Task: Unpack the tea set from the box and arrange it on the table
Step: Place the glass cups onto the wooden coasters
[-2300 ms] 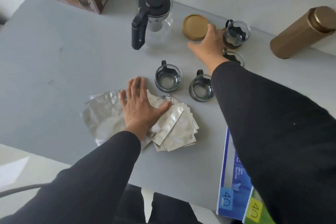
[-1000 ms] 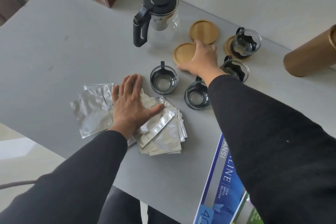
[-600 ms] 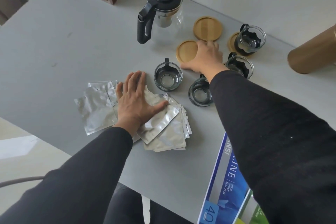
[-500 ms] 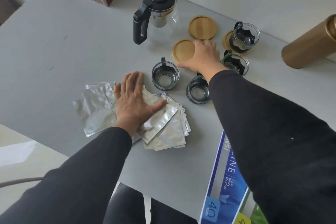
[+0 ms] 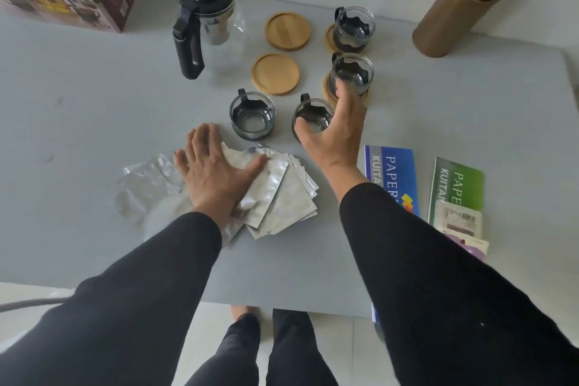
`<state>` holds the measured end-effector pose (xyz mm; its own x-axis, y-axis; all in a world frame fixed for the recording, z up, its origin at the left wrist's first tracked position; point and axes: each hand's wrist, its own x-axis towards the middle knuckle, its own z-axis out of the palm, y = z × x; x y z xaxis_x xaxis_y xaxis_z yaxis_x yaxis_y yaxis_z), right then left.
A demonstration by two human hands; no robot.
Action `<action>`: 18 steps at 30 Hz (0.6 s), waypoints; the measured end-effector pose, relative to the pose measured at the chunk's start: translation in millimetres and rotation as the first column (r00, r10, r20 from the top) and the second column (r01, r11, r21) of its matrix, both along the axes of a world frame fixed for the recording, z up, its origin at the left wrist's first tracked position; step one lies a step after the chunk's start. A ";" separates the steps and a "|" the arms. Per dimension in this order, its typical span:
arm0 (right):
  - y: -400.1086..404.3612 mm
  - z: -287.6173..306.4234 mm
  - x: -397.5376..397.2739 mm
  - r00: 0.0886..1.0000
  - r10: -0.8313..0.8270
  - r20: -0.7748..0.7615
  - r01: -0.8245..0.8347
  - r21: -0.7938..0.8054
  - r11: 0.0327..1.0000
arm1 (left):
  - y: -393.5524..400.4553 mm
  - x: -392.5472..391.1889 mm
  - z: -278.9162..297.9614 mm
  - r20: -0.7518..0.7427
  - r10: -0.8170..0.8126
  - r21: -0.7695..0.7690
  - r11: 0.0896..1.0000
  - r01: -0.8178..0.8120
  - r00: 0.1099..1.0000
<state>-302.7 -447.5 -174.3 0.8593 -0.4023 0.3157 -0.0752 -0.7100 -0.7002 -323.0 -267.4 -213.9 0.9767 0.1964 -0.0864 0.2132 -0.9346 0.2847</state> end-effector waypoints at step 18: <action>-9.0 -23.6 -13.0 0.990 -0.058 -0.129 0.074 0.116 0.991 | -3.0 -1.4 -4.2 0.048 -0.022 -0.026 0.999 0.023 0.999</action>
